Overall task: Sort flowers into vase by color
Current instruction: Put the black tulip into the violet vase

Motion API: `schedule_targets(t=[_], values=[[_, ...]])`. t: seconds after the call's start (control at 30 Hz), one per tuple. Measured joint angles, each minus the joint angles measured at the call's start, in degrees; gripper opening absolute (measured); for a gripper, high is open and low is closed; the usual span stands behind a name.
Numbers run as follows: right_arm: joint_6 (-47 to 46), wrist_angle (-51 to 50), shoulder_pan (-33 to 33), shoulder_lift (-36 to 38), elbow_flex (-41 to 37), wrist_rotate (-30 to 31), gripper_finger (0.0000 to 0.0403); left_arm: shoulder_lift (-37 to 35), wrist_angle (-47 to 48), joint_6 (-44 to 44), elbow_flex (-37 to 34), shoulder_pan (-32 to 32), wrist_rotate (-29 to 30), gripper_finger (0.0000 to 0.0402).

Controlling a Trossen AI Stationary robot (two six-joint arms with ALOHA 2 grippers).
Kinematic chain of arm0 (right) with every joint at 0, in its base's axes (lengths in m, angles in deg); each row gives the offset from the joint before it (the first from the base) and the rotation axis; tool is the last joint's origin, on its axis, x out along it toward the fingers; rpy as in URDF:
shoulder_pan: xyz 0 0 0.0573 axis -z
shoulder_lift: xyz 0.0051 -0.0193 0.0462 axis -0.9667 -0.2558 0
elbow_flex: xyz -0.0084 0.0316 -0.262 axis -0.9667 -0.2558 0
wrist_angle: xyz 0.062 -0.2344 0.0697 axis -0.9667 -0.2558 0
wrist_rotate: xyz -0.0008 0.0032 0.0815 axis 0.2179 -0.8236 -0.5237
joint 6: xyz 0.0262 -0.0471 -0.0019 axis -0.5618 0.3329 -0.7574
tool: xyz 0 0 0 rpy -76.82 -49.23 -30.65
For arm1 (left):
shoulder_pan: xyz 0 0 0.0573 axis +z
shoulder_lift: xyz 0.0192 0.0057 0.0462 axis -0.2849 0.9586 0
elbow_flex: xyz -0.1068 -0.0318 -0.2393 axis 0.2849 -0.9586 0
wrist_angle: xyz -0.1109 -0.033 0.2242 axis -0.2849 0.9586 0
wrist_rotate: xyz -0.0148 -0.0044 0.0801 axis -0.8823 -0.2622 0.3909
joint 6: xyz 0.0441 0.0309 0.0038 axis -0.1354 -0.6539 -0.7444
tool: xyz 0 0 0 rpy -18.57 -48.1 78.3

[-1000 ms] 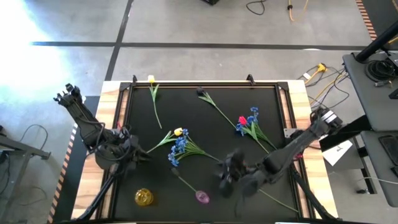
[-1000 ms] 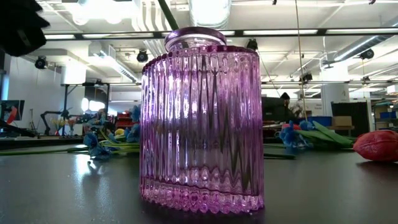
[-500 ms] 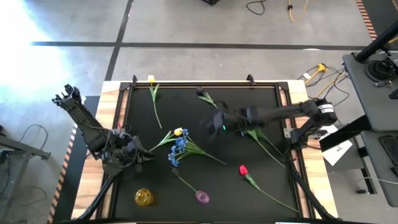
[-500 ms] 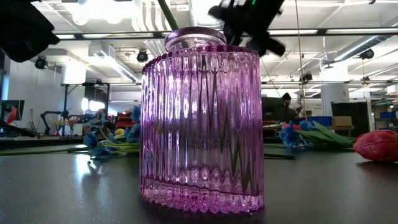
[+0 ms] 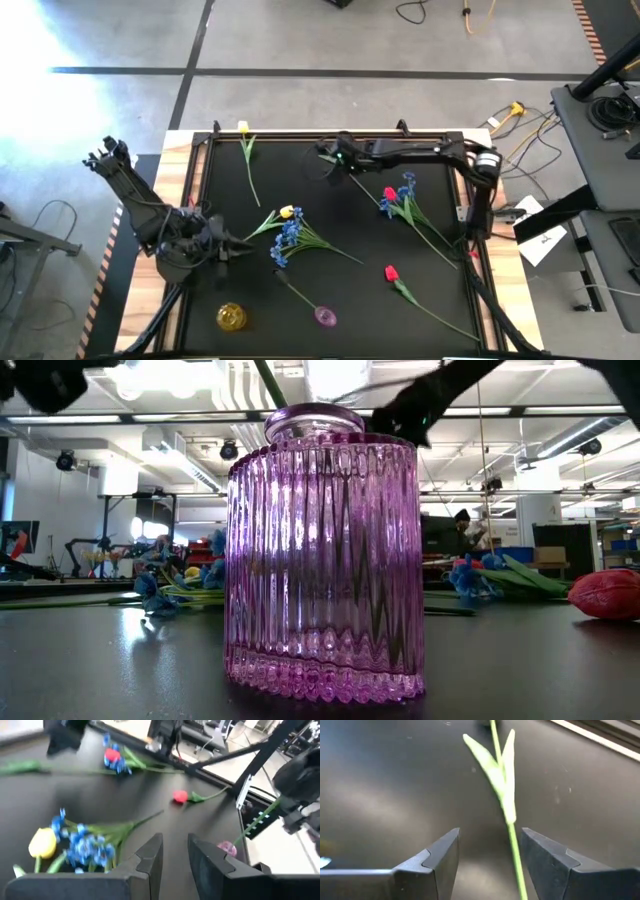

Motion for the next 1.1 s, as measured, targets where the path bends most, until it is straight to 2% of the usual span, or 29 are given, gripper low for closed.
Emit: schedule_targets(t=[0.17, 0.37, 0.43, 0.63, 0.77, 0.97, 1.1], values=[[6.2, 1.0, 3.7, -5.8, 2.8, -0.7, 0.0199, 0.1, 6.4, -1.2, 3.3, 1.5, 4.5, 0.0077], [12.3, 0.6, 6.1, -11.6, 7.5, -4.7, 0.0199, -0.5, 16.0, 7.0, 4.5, 3.5, 10.5, 0.0077], [12.3, 0.6, 6.5, -13.0, 8.6, -4.7, 0.0199, -0.7, 16.2, 7.5, 4.4, 4.5, 10.5, 0.0077], [12.3, 0.8, 7.1, -14.9, 10.2, -4.8, 0.0194, -0.8, 16.7, 5.6, 4.4, 8.6, 5.5, 0.0077], [11.9, 0.7, 7.1, -15.0, 10.3, -4.7, 0.0148, -0.8, 16.8, 4.4, 4.4, 10.4, 3.0, 0.0077], [11.4, 0.4, 6.4, -13.5, 10.1, -4.7, 0.0025, -0.8, 16.8, 4.9, 4.4, 11.2, 3.1, 0.0077], [11.4, 0.9, 4.2, -8.2, 10.6, -4.6, 0.0014, -0.7, 17.3, 2.4, 4.4, 11.2, 3.1, 0.0077]])
